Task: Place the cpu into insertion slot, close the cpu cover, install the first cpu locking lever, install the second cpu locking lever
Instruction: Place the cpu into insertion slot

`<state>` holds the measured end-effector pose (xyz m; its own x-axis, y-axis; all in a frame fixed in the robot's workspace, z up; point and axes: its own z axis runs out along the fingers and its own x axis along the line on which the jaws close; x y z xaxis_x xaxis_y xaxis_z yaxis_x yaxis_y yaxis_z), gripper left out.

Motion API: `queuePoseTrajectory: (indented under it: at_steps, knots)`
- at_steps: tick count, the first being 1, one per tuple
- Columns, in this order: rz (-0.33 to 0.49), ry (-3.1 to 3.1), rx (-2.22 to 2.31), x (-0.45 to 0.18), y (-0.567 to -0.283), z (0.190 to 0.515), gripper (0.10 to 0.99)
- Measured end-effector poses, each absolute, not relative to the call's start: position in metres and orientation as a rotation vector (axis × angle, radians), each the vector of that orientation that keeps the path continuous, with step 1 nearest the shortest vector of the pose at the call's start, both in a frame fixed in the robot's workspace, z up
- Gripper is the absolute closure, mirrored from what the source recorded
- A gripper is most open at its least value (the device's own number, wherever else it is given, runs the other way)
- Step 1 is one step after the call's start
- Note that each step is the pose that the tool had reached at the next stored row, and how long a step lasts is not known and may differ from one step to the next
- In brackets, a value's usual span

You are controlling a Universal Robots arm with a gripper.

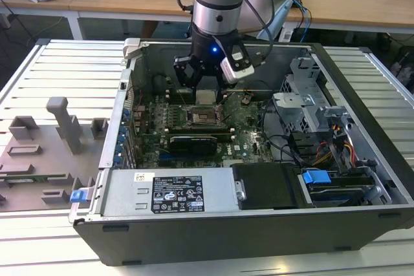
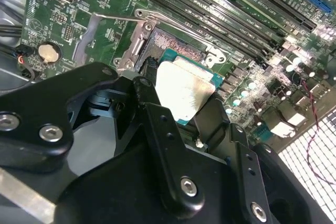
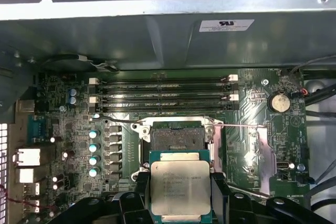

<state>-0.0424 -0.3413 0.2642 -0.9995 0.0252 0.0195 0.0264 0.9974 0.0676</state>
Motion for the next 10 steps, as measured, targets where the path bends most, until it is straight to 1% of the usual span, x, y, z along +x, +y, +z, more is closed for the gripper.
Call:
queuePoseTrajectory:
  at_steps: [6,10]
  knots:
    - [-0.105,-3.121,-0.040,-0.0424,-0.3414,0.2549,0.541]
    - [-0.104,-3.121,-0.041,-0.0424,-0.3414,0.2547,0.541]
